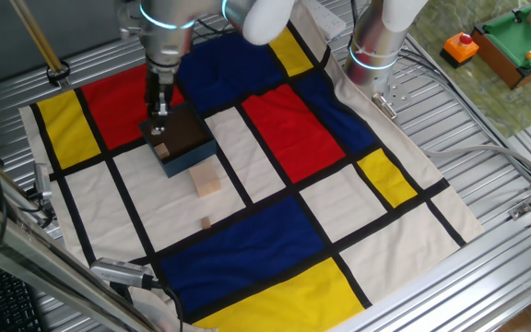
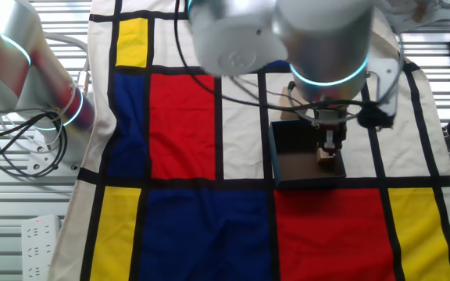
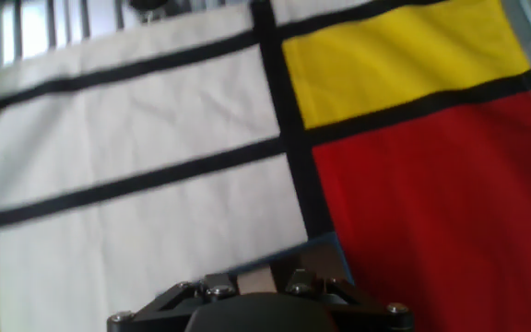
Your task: Take everything out of the gift box
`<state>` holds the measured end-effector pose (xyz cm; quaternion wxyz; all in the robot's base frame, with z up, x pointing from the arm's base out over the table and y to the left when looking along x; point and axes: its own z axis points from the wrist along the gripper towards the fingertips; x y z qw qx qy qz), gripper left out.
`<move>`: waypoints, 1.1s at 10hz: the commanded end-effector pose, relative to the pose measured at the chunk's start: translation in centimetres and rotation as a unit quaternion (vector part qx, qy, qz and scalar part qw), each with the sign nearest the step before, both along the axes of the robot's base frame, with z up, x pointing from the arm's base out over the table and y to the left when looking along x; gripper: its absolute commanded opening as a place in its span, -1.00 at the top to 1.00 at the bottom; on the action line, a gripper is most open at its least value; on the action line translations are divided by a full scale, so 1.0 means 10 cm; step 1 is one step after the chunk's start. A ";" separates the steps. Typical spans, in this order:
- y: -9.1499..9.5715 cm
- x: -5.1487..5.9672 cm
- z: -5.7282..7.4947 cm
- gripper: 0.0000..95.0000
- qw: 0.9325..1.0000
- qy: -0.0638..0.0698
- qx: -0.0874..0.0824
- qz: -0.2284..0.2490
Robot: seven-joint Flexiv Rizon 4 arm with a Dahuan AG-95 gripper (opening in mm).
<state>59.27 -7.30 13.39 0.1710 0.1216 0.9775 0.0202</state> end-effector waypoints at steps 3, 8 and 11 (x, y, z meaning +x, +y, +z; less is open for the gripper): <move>0.10 -0.09 0.45 -0.20 0.995 0.081 -0.018 0.054; 0.29 0.07 0.77 0.60 0.972 0.206 -0.044 0.103; 0.37 0.08 0.89 0.20 0.968 0.210 -0.017 0.140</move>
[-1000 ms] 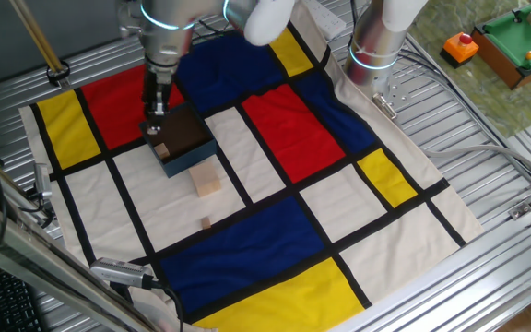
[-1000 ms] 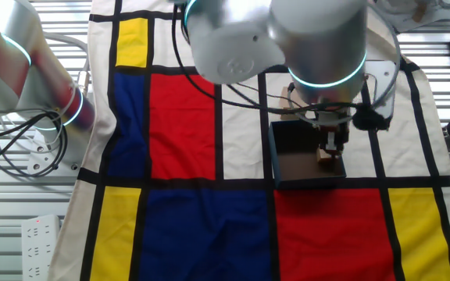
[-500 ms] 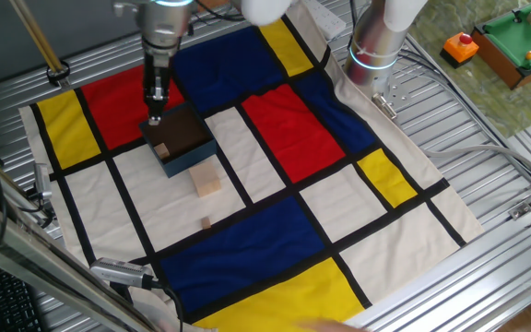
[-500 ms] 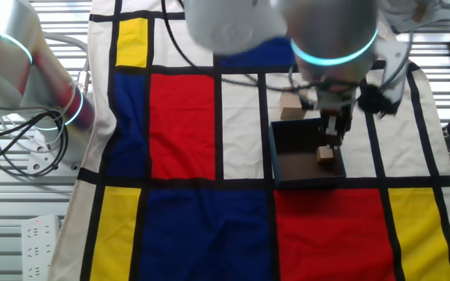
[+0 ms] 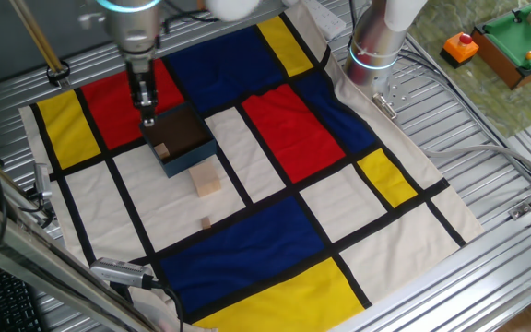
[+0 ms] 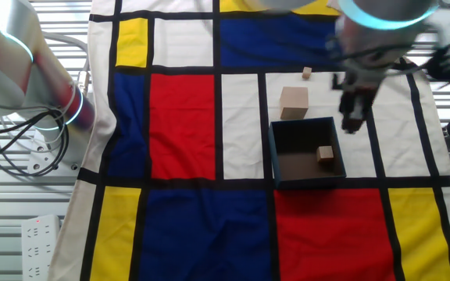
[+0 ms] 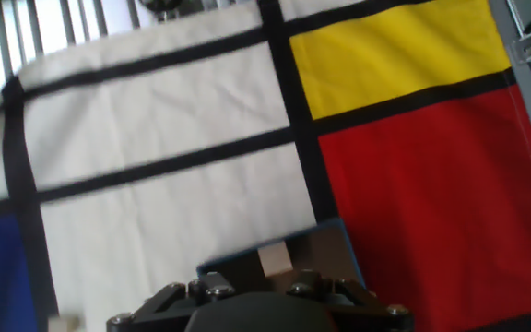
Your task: Take everything out of the gift box
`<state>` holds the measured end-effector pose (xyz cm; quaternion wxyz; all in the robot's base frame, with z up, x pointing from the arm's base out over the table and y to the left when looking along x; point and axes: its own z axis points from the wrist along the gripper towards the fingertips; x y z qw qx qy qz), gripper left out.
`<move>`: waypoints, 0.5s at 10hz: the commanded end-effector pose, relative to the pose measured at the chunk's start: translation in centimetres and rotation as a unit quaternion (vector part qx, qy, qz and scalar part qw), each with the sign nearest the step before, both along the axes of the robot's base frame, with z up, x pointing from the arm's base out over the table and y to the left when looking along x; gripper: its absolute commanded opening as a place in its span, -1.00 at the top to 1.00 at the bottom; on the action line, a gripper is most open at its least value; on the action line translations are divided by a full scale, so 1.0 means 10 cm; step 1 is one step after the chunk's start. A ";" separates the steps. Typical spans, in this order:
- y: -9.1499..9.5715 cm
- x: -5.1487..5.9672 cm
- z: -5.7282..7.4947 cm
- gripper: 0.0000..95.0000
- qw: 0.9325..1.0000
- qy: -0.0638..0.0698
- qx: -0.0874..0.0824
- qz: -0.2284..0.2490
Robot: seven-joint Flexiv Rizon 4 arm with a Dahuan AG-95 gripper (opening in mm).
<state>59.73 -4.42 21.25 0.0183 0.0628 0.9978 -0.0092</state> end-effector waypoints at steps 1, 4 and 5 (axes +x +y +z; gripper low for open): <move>0.13 -0.01 0.20 0.20 0.995 0.060 0.010 0.083; 0.13 -0.03 0.26 0.20 0.994 0.059 0.006 0.094; 0.16 -0.02 0.29 0.20 0.993 0.066 0.006 0.102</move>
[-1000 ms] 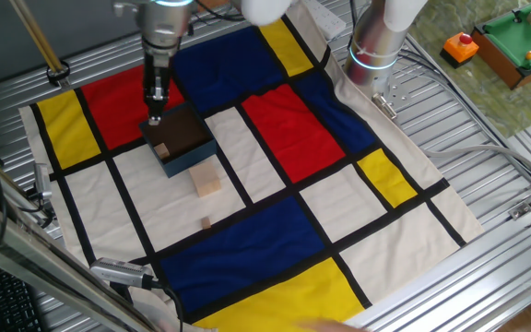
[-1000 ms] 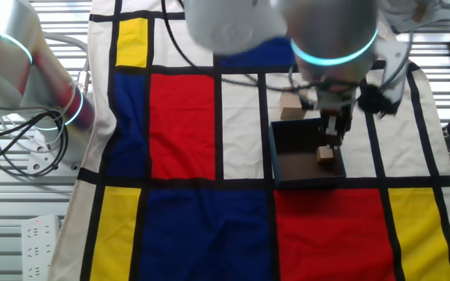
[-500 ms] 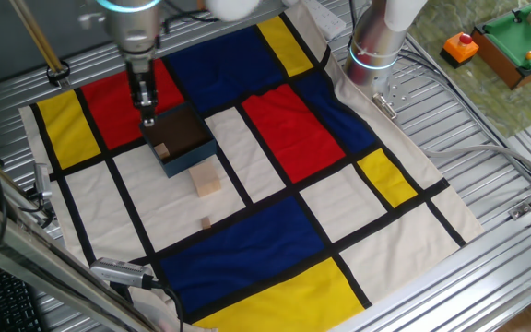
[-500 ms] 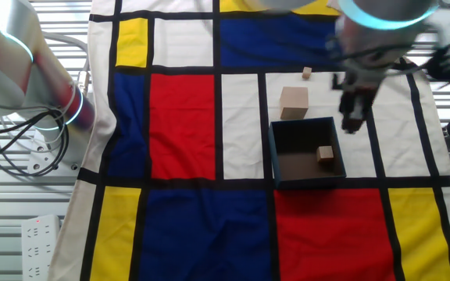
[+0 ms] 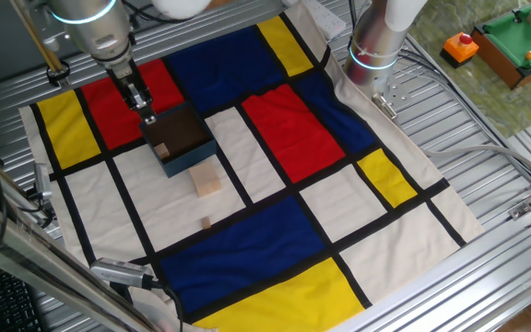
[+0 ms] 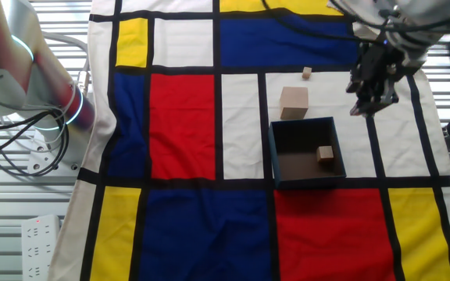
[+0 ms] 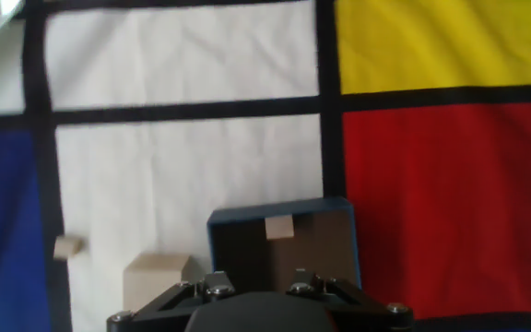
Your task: Take everything out of the gift box
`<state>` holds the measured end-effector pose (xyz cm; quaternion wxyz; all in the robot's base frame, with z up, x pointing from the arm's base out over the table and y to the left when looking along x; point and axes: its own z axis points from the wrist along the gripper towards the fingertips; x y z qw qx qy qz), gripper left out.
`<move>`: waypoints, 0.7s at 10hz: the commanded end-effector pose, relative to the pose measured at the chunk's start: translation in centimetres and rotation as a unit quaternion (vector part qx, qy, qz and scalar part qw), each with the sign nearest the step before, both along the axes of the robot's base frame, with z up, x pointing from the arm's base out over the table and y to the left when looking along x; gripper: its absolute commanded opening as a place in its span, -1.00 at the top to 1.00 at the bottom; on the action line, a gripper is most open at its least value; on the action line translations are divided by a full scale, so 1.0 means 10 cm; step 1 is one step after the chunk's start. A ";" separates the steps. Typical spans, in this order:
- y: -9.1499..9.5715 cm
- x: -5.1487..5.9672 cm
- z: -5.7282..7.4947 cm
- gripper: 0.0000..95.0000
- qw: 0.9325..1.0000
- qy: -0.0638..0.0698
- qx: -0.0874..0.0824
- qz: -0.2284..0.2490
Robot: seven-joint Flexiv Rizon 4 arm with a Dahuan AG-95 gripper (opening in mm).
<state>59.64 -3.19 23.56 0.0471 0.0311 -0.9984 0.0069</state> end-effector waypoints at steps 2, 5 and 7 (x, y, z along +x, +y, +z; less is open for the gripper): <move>0.05 -0.02 0.08 0.20 1.000 0.007 0.009 0.029; -0.05 -0.05 -0.05 0.20 0.999 0.004 0.014 0.045; -0.14 -0.15 -0.10 0.20 0.999 -0.007 0.018 0.036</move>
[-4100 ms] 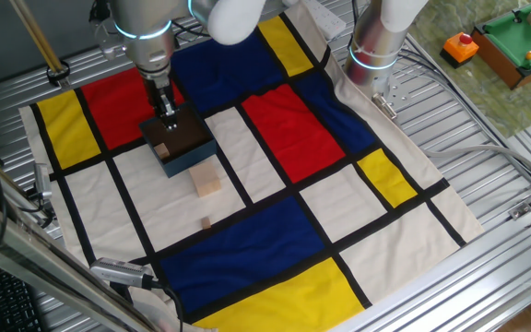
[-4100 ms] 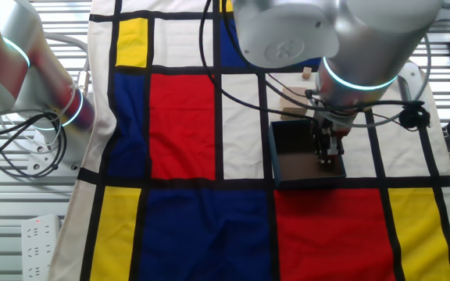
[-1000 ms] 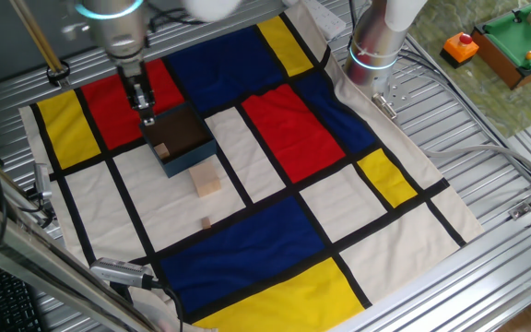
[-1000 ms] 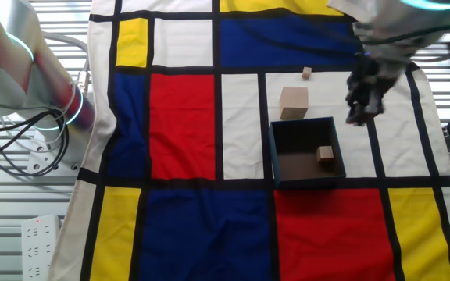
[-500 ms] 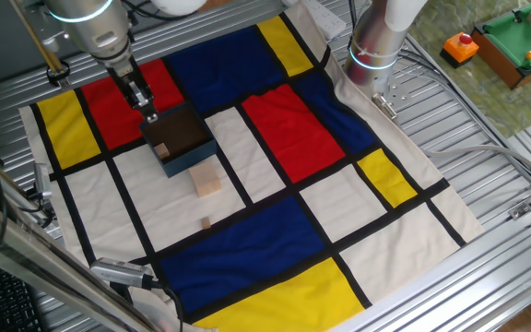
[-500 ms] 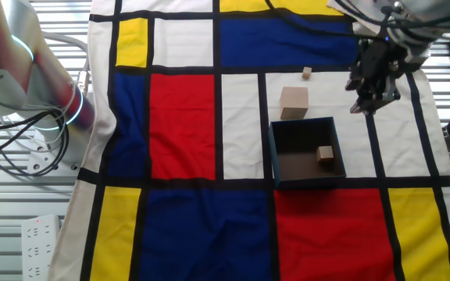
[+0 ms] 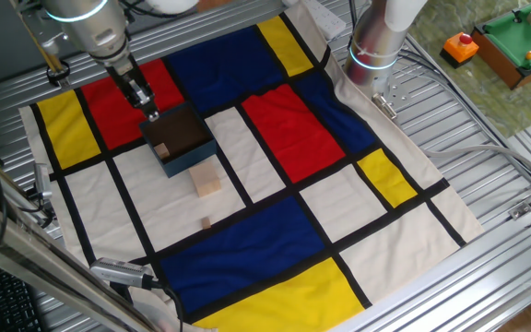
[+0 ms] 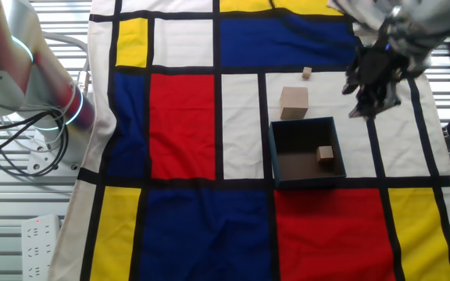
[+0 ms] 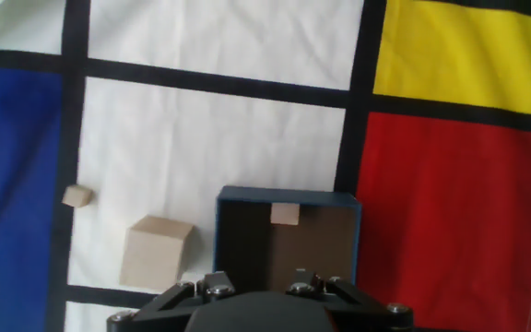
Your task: Take everything out of the gift box
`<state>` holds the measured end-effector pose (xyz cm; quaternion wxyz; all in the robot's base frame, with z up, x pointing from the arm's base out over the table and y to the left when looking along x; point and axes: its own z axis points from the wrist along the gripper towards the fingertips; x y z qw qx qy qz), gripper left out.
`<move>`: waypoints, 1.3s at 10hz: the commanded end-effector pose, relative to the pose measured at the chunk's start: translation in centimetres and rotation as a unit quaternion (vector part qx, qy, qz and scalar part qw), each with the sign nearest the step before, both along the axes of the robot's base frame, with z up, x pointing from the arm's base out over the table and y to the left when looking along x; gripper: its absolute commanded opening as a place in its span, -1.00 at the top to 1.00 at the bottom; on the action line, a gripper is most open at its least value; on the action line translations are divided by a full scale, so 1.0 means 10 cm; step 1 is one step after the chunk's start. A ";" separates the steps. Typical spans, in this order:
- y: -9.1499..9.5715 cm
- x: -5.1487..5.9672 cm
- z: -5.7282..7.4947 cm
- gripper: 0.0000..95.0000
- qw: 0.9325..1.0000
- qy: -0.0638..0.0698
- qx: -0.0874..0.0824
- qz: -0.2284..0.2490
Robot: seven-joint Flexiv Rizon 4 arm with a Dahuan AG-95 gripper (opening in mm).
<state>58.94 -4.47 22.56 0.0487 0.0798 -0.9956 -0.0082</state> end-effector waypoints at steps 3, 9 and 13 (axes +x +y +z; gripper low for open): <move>-0.12 -0.25 -0.08 0.60 0.999 -0.030 0.018 -0.039; -0.06 -0.36 -0.53 0.20 0.998 -0.050 0.004 -0.047; -0.10 -0.30 -0.79 0.20 0.997 -0.057 -0.003 -0.050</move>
